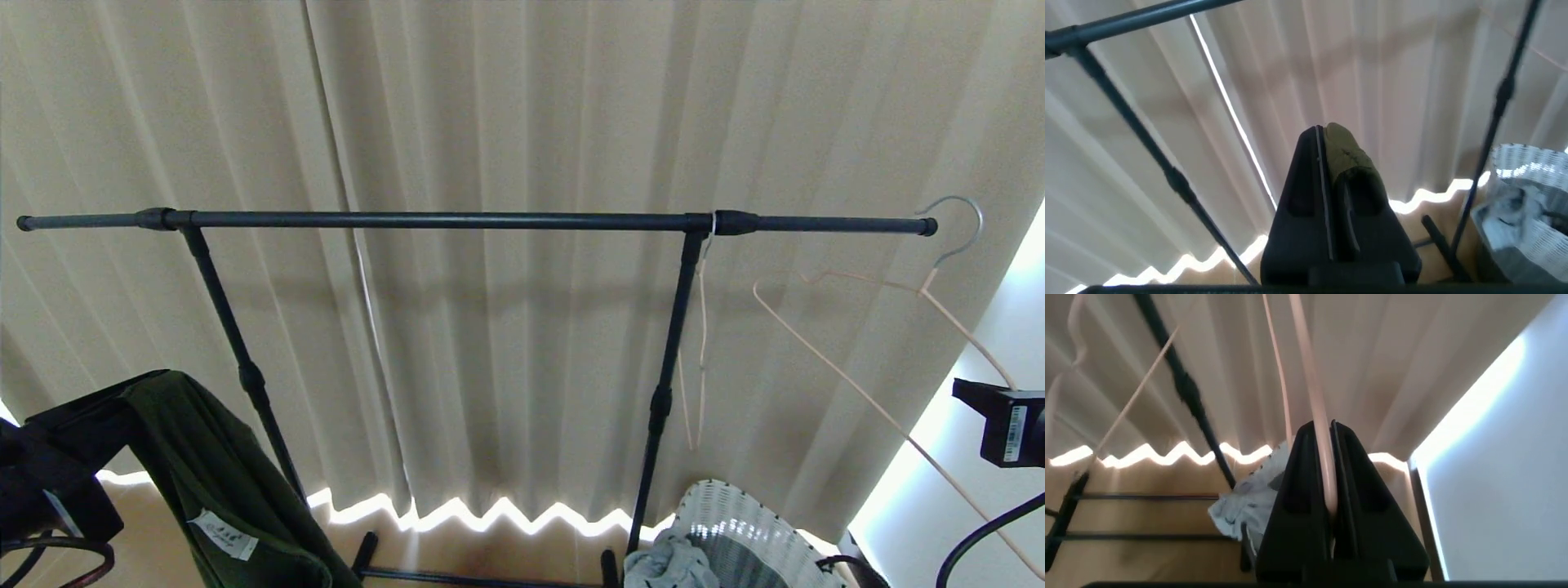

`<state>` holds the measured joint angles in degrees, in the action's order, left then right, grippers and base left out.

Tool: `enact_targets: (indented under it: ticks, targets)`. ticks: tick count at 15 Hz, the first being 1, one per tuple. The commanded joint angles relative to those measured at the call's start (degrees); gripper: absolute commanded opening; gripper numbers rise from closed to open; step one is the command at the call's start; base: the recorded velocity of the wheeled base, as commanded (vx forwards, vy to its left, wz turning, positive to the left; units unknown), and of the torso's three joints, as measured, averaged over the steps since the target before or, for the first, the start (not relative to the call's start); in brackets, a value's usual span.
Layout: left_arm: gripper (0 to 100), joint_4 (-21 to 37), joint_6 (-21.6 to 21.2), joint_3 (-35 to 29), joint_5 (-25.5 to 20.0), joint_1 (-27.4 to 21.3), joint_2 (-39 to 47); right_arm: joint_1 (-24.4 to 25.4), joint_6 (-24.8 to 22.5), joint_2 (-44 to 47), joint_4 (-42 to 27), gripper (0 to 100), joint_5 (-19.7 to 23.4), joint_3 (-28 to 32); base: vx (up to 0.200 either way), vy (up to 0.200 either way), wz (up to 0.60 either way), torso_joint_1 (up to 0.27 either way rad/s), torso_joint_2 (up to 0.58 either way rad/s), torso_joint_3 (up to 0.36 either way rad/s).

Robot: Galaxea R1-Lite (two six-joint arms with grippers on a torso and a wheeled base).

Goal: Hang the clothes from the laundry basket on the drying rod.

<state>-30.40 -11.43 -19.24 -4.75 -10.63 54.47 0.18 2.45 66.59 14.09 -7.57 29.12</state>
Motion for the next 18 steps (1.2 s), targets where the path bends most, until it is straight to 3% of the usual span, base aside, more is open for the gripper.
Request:
enact_targets:
  ticks: [1, 8, 13, 18]
  targets:
    - [0, 0.0, 0.0, 0.0, 0.0, 0.0, 0.0, 0.1, 0.0, -0.1, 0.1, 0, 0.6, 0.1, 0.000, 0.000, 0.00, 0.000, 0.00, 0.000]
    - [0, 0.0, 0.2, -0.3, 0.0, 0.0, 0.0, 0.1, 0.1, -2.6, 0.1, 0, 4.1, 0.2, 0.000, 0.000, 0.00, 0.000, 0.00, 0.000]
    - [0, 0.0, 0.1, -0.3, 0.0, 0.0, -0.1, 0.1, -0.1, -8.4, -0.7, 0, 8.4, 0.0, 0.000, 0.200, 0.00, 0.002, 0.00, 0.001]
    - [0, 0.0, 0.1, -0.3, 0.0, 0.0, 0.0, 0.1, -0.1, -8.8, -0.6, 0, 8.9, -0.6, 0.000, 0.200, 0.00, 0.003, 0.00, 0.003]
